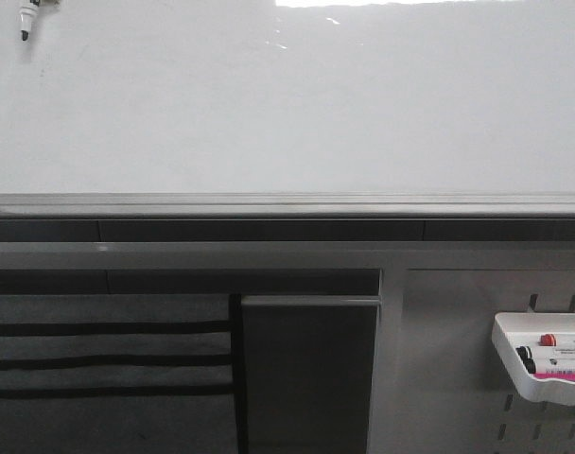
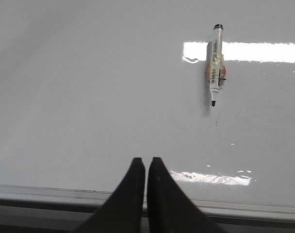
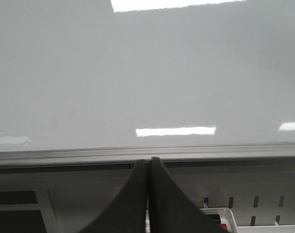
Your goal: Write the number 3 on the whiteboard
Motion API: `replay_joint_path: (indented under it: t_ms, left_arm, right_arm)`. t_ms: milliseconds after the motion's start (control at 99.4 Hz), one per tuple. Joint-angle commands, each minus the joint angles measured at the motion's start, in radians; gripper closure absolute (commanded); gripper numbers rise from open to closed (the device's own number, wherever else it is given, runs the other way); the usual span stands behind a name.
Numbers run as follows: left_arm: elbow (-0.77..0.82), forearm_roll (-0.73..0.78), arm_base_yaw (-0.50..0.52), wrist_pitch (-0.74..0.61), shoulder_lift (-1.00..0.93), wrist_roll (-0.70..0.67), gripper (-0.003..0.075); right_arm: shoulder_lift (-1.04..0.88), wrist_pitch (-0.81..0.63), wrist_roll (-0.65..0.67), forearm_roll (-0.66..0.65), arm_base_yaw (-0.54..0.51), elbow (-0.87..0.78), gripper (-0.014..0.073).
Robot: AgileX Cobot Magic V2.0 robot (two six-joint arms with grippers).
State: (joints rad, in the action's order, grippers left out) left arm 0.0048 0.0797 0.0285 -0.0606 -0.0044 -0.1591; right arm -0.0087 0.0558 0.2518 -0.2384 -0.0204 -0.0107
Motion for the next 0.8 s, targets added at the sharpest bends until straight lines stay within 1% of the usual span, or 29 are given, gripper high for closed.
replay_joint_path:
  t_ms: [0, 634, 724, 795]
  left_arm:
    - [0.006, -0.001, 0.002, -0.073, -0.026, -0.003, 0.0741]
    - [0.006, -0.001, 0.002, -0.082, -0.026, -0.003, 0.0741]
    - [0.006, 0.013, 0.002, -0.082, -0.026, -0.003, 0.0741]
    - [-0.003, 0.013, 0.002, -0.084, -0.026, -0.003, 0.0741]
  right_arm:
    - [-0.015, -0.071, -0.002, -0.004, -0.006, -0.027, 0.0663]
    - [-0.015, -0.076, -0.002, -0.004, -0.006, -0.027, 0.0663]
    - [-0.015, -0.095, -0.002, -0.004, -0.006, -0.027, 0.0663]
    - [-0.015, -0.117, -0.002, 0.025, -0.004, -0.016, 0.0663]
